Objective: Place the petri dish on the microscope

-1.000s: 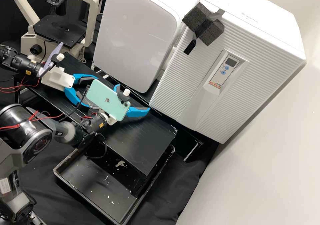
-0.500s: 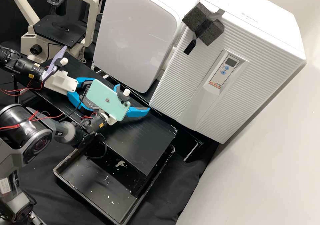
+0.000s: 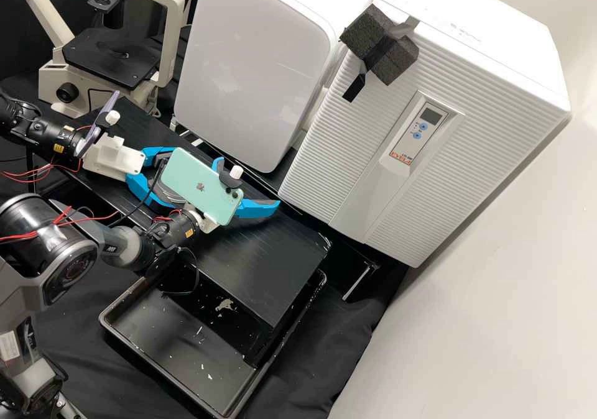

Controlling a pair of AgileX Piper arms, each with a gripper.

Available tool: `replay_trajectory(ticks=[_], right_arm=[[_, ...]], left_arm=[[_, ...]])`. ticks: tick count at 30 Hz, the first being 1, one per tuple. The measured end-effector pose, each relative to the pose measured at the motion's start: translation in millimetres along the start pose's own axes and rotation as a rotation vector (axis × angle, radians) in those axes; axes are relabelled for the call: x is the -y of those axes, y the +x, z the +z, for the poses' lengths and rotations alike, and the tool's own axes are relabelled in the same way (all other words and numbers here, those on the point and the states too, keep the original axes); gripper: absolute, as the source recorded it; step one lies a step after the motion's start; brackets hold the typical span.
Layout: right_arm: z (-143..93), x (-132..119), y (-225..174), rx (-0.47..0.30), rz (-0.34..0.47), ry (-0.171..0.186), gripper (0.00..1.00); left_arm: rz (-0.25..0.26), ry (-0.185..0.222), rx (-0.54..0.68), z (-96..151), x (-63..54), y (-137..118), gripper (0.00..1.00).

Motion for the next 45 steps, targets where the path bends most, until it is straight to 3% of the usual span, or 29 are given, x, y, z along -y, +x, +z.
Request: replay_trajectory(ticks=[26,27,36,45], right_arm=[[0.0,0.0,0.0,0.0,0.0,0.0,1.0],[0.0,0.0,0.0,0.0,0.0,0.0,1.0],[0.0,0.0,0.0,0.0,0.0,0.0,1.0],[0.0,0.0,0.0,0.0,0.0,0.0,1.0]], left_arm=[[0.034,0.035,-0.021,0.0,10.3,0.8,1.0],[0.035,0.039,-0.022,0.9,12.0,1.0,0.0],[0.059,0.06,-0.041,3.2,13.2,1.1,0.0],[0.071,0.057,-0.033,5.0,13.6,0.8,0.0]])
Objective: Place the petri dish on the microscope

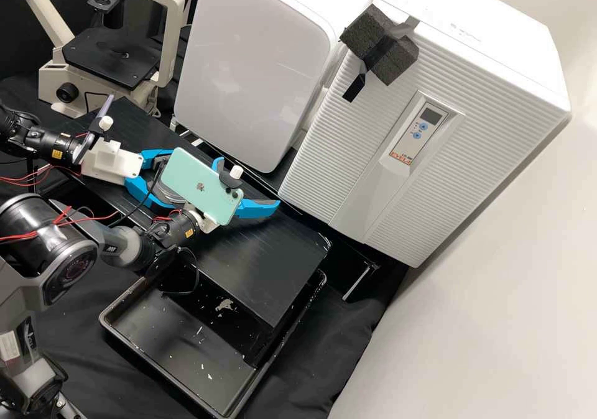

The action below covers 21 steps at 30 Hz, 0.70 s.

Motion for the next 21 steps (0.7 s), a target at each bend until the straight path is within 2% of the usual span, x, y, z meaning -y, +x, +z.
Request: replay_trajectory(ticks=[4,8,21], right_arm=[[0.0,0.0,0.0,0.0,0.0,0.0,1.0],[0.0,0.0,0.0,0.0,0.0,0.0,1.0],[0.0,0.0,0.0,0.0,0.0,0.0,1.0]], left_arm=[[-0.001,0.001,0.006,2.1,1.3,0.0,0.0],[0.003,0.021,0.012,3.4,1.1,0.3,0.0],[0.004,0.021,0.013,3.5,1.0,0.3,0.0]])
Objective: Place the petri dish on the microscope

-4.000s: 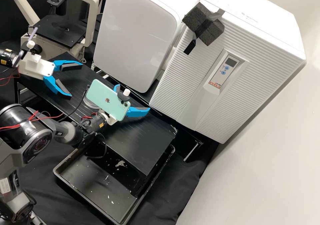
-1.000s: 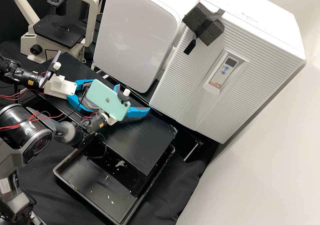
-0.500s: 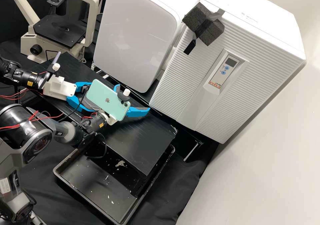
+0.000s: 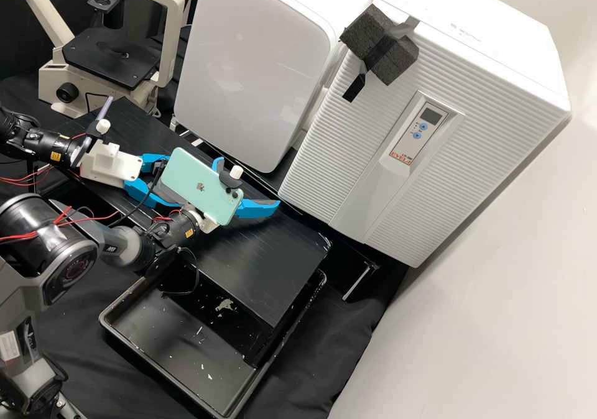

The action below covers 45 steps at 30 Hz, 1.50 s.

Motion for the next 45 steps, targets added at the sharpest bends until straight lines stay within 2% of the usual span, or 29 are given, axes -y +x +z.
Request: replay_trajectory(ticks=[8,12,19,24,28,30,35,38,41,45], right_arm=[[0.0,0.0,0.0,0.0,0.0,0.0,1.0],[0.0,0.0,0.0,0.0,0.0,0.0,1.0],[0.0,0.0,0.0,0.0,0.0,0.0,1.0],[0.0,0.0,0.0,0.0,0.0,0.0,1.0],[0.0,0.0,0.0,0.0,0.0,0.0,1.0],[0.0,0.0,0.0,0.0,0.0,0.0,1.0],[0.0,0.0,0.0,0.0,0.0,0.0,1.0],[0.0,0.0,0.0,0.0,0.0,0.0,1.0],[0.0,0.0,0.0,0.0,0.0,0.0,1.0],[0.0,0.0,0.0,0.0,0.0,0.0,1.0]], left_arm=[[-0.002,-0.002,-0.002,-0.1,0.8,-2.2,0.0],[0.003,-0.008,-0.02,-6.0,-0.7,-12.4,0.0],[0.015,-0.021,-0.1,-30.5,-8.0,-47.1,0.0],[0.021,-0.047,-0.17,-43.7,-13.0,-72.2,0.0],[0.026,-0.053,-0.224,-49.6,-21.1,-90.8,0.0],[0.037,-0.072,-0.251,-52.1,-26.1,-101.0,0.0],[0.094,-0.092,-0.294,-53.8,-44.5,-122.9,0.0],[0.141,-0.077,-0.33,-56.1,-58.2,-139.5,0.0],[0.179,-0.067,-0.363,-61.9,-66.9,-150.8,0.0],[0.211,-0.074,-0.416,-73.7,-70.6,-163.5,0.0]])
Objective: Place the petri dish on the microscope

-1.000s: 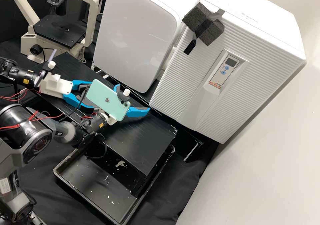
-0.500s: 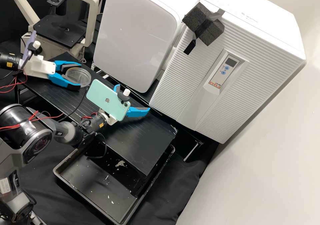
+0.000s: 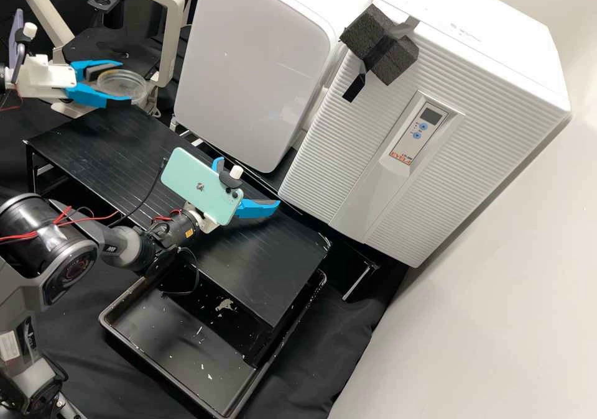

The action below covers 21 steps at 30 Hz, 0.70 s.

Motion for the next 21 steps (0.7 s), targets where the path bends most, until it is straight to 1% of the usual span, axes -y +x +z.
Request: replay_trajectory(ticks=[3,6,10,11,15,21], right_arm=[[0.0,0.0,0.0,0.0,0.0,0.0,1.0],[0.0,0.0,0.0,0.0,0.0,0.0,1.0],[0.0,0.0,0.0,0.0,0.0,0.0,1.0],[0.0,0.0,0.0,0.0,0.0,0.0,1.0],[0.0,0.0,0.0,0.0,0.0,0.0,1.0],[0.0,0.0,0.0,0.0,0.0,0.0,1.0]], left_arm=[[0.016,-0.001,-0.049,-14.3,-4.7,-4.9,0.0],[0.036,-0.02,-0.116,-32.1,-7.5,-9.4,0.0],[0.047,-0.026,-0.163,-47.5,-10.5,-9.0,0.0],[0.052,-0.033,-0.181,-51.6,-11.4,-9.0,0.0],[0.047,-0.051,-0.226,-61.7,-11.3,-6.8,0.0],[0.028,-0.038,-0.245,-68.8,-10.6,1.4,0.0]])
